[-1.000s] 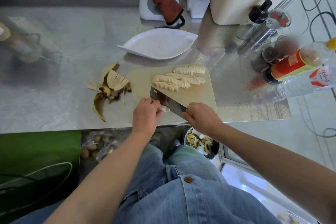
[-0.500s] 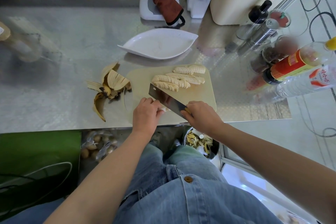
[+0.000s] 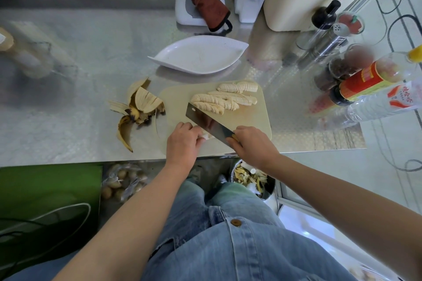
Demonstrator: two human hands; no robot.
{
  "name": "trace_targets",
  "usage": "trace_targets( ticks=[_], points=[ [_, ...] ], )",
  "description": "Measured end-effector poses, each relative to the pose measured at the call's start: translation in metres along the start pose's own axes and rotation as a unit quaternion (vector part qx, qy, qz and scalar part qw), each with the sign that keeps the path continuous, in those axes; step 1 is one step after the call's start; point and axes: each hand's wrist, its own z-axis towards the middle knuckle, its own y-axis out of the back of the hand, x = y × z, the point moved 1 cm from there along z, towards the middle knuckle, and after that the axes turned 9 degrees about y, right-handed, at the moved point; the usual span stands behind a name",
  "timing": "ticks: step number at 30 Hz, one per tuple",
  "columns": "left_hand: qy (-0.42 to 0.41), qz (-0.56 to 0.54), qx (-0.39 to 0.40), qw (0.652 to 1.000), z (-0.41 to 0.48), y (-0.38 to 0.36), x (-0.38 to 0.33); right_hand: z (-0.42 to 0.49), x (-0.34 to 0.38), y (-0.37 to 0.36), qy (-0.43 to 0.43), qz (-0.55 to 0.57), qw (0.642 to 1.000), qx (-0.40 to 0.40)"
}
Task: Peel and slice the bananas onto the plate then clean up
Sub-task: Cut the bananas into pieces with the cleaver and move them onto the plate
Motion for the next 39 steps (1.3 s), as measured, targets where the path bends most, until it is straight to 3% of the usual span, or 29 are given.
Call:
trace_targets(
  ticks=[39],
  points=[
    [0.001, 0.015, -0.026, 1.000, -0.004, 0.002, 0.002, 0.001, 0.004, -0.004, 0.000, -0.034, 0.999, 0.029]
  ],
)
